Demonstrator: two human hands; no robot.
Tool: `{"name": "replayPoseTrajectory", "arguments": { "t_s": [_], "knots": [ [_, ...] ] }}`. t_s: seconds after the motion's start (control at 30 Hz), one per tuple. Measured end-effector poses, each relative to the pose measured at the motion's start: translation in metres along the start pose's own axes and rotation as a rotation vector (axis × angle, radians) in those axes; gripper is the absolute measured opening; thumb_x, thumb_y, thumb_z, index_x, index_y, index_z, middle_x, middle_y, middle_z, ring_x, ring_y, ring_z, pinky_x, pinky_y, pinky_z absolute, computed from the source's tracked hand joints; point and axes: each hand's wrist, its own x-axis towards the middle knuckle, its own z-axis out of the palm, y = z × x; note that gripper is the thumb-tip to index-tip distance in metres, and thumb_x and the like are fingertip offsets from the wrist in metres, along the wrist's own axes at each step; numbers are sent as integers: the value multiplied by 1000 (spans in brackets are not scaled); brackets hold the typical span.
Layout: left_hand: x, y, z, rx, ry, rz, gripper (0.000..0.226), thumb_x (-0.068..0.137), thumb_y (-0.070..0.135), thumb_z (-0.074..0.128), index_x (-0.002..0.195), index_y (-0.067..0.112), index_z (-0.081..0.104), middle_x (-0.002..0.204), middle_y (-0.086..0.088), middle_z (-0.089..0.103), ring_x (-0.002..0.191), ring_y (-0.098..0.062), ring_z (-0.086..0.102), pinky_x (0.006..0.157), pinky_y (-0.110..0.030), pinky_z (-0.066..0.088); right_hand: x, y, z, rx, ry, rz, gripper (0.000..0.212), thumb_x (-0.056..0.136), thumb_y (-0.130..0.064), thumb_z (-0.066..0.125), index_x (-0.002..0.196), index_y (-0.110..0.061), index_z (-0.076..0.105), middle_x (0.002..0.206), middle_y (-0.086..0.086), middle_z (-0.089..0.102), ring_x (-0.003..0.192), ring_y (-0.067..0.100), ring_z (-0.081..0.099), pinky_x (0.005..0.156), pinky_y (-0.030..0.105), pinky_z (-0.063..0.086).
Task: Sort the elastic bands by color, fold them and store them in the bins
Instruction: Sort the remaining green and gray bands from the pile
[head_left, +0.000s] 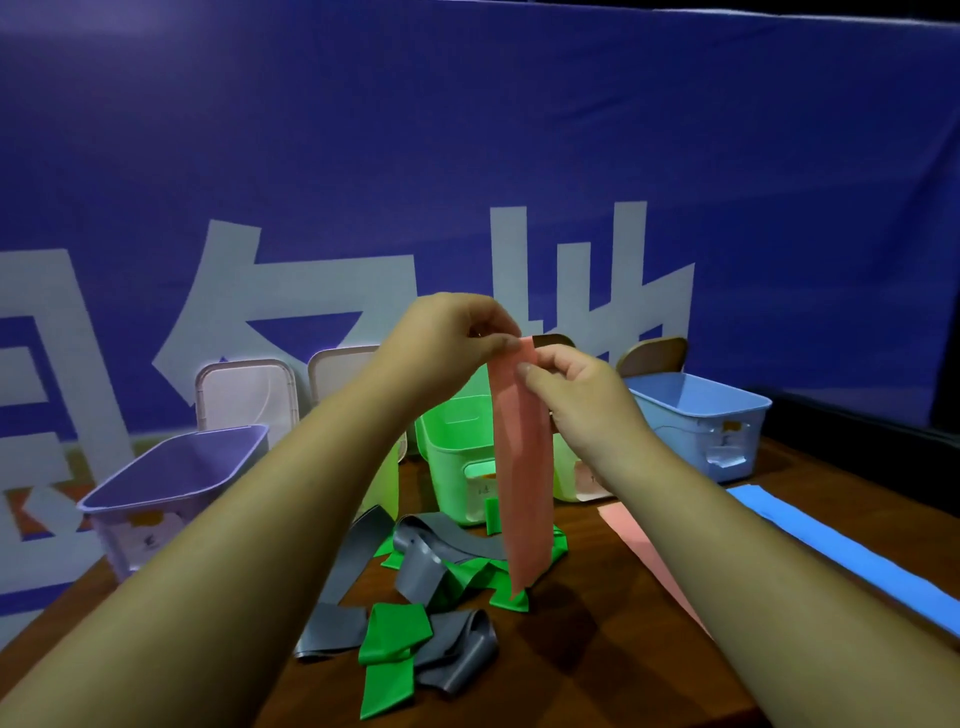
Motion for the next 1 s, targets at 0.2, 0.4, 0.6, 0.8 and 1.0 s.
{"name": "replayPoseTrajectory", "arguments": {
  "t_s": [0.2,0.4,0.6,0.8,1.0],
  "knots": [
    [20,14,11,-9,-49,18,7,99,28,72,104,28,77,92,17,72,77,9,64,62,-2,43,-6,14,-18,53,-9,68,14,105,-38,65,111,-29,74,99,-7,81,92,11,78,83,33,65],
    [46,28,13,-8,-59,38,15,100,27,71,112,21,78,99,7,75,90,-9,70,82,-30,60,-30,66,-31,-19,-160,300,20,100,-32,73,118,-25,73,102,-5,83,98,15,78,85,26,61],
    [70,34,20,-6,-28,25,17,101,25,70,114,17,77,100,2,75,86,-13,72,80,-34,64,-60,101,-44,-31,-179,457,19,105,-30,64,116,-21,77,98,-9,83,92,3,76,95,34,60],
    [84,27,43,-45,-5,-79,16,103,24,67,114,16,77,105,-4,75,90,-19,72,75,-30,62,-79,106,-61,77,-88,492,17,108,-38,58,112,-35,75,108,-9,82,107,17,77,106,51,56],
    [90,20,69,-115,25,-164,19,104,24,65,116,14,75,103,-5,73,91,-20,71,74,-29,59,-92,101,-88,-98,-111,483,22,112,-22,49,116,-27,70,109,1,77,86,23,77,73,40,67]
  ]
}}
